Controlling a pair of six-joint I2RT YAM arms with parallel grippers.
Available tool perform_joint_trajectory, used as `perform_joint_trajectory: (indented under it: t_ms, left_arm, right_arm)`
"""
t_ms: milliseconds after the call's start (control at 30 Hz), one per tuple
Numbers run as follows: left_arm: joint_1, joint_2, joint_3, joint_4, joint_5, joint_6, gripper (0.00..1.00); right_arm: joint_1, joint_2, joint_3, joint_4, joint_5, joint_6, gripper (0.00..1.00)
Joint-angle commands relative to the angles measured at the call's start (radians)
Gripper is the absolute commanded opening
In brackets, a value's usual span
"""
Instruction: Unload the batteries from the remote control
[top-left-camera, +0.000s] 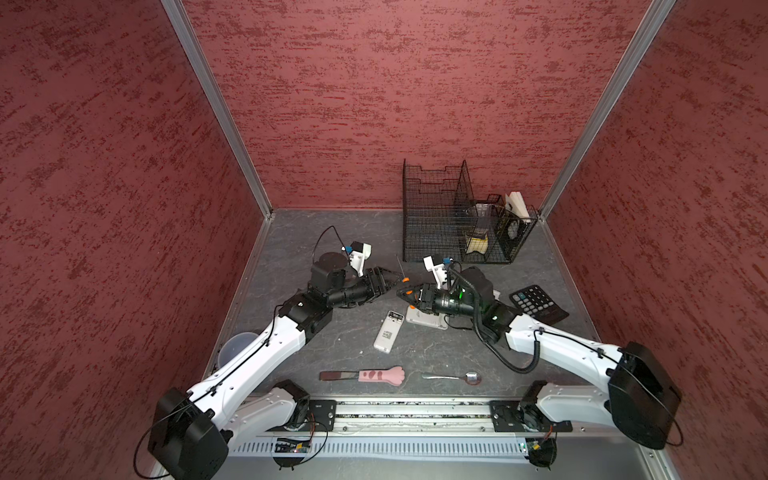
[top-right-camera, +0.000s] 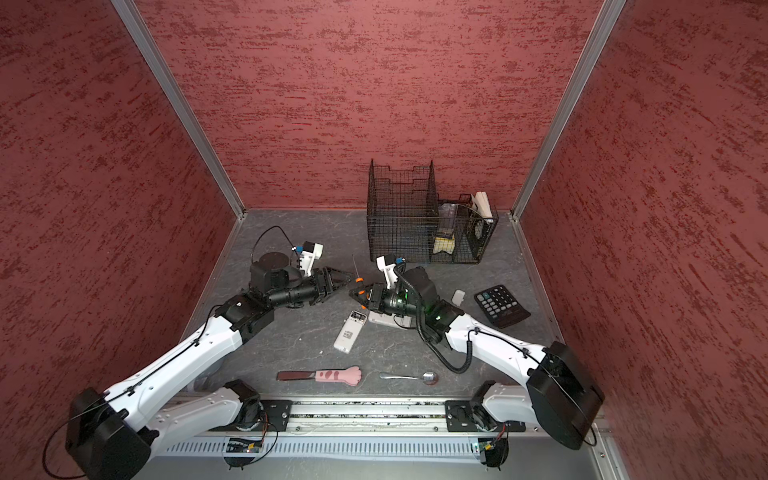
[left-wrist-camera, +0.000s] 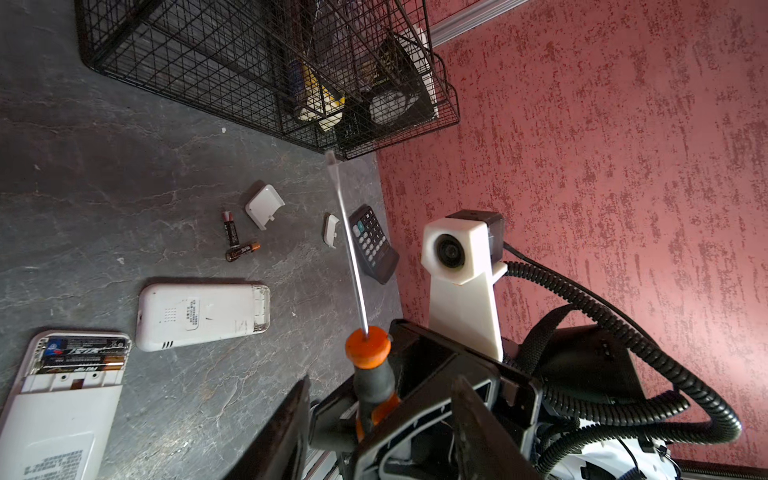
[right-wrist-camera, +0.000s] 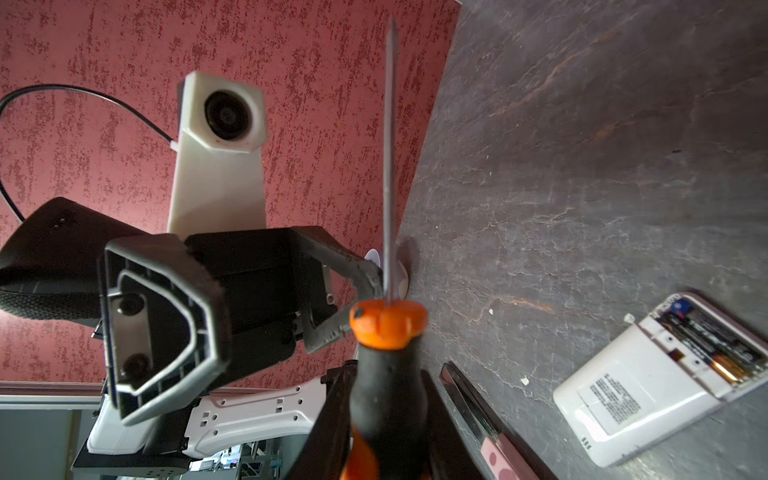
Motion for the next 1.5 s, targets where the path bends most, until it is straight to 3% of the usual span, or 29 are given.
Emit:
perform_joint_trajectory:
  t_ms: [0,433,700,900,1467]
  left_arm:
    - [0.003,0.023,0.011,0.023,0.020,0.008,0.53]
    - [0.001,0.132,0.075,0.040,0.024,0.043,0.43]
    - [0.005,0.127,0.055,0.035,0.005,0.046,0.15]
    - [0.013,0.103,0.033,0.024,-0.024,0.048,0.03]
    - [0.062,0.045,-0.051,0.011,-0.105,-0.035,0.00]
  right_arm:
    - [0.005,0.016,0.056,0.006,-0.027,-0.019,0.00]
    - [0.018,0.064,0.104,-0.003,-0.051,-0.032,0.00]
    - [0.020,0.055,0.096,0.011,-0.041,-0.024,0.00]
    - [0.019,0.017,0.052,0.055,-0.003,0.008,0.00]
    - [0.020,-0.036,-0.062,0.278,0.165,0.078,0.02]
